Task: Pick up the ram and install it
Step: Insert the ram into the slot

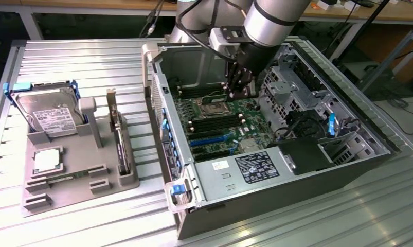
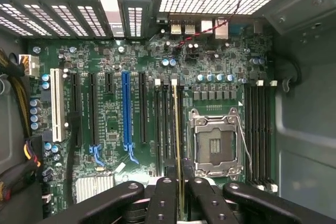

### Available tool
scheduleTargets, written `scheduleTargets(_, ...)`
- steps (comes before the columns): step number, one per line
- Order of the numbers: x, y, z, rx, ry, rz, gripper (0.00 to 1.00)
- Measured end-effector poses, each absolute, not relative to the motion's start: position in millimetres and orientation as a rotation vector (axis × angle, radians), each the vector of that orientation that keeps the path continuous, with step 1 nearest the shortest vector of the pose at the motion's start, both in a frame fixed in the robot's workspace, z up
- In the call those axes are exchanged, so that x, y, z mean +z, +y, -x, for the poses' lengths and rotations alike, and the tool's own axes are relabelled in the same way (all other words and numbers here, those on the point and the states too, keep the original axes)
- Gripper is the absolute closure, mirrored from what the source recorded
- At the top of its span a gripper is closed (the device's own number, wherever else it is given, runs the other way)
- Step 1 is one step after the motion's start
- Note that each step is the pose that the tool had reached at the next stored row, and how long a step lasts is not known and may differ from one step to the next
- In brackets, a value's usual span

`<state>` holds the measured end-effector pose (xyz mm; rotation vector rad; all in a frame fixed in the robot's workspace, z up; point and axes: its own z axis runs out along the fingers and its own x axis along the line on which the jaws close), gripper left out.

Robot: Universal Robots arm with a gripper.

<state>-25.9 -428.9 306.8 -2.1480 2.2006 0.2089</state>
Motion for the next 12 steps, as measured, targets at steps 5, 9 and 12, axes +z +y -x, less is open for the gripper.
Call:
scheduleTargets(5, 303, -429, 26, 0.17, 2.229, 2.159, 0.85)
scheduleTargets(9, 295, -425, 26, 0.159, 2.238, 2.159, 0.85)
scheduleTargets(12, 292, -421, 26, 0.102, 2.269, 2.183, 0.85)
